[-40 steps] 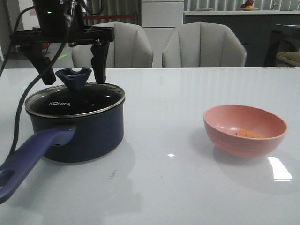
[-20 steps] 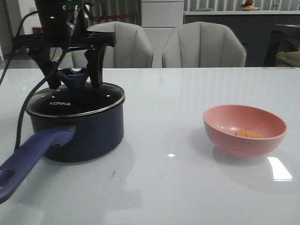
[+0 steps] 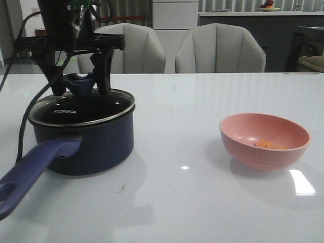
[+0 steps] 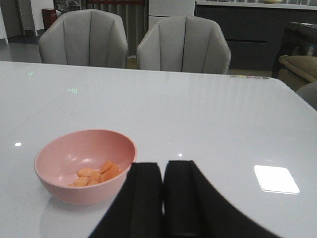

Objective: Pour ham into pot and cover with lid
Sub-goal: 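Lift the glass lid with the left gripper and set it beside the pot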

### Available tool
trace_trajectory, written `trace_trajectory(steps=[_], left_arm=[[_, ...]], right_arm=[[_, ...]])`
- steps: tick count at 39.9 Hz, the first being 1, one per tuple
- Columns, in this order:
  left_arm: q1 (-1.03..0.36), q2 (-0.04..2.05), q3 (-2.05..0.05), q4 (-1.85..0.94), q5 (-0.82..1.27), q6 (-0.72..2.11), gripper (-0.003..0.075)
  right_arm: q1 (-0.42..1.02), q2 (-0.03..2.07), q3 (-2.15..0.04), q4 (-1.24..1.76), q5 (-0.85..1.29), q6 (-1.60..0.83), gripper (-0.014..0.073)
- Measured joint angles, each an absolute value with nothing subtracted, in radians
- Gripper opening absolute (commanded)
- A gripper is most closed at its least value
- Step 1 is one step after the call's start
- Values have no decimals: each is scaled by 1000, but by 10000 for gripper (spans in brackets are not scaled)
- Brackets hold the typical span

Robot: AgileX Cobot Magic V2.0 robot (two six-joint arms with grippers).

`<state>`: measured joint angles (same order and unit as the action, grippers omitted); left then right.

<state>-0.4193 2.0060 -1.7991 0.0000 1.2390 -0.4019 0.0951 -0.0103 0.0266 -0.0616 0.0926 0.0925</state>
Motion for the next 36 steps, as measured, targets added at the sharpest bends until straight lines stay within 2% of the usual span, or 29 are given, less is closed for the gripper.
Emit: trace_trajectory(steps=[11, 22, 27, 36], left_arm=[[-419, 1993, -1838, 0, 1243, -391, 207], [-399, 1893, -1841, 66, 1247, -351, 207], [-341, 1819, -1797, 96, 1247, -320, 207], [-145, 1684, -1610, 107, 1247, -224, 207]], right_arm=[[95, -10, 27, -62, 93, 93, 160], [95, -10, 27, -62, 93, 93, 160], [95, -10, 27, -62, 93, 93, 160], [95, -10, 27, -62, 93, 93, 160]])
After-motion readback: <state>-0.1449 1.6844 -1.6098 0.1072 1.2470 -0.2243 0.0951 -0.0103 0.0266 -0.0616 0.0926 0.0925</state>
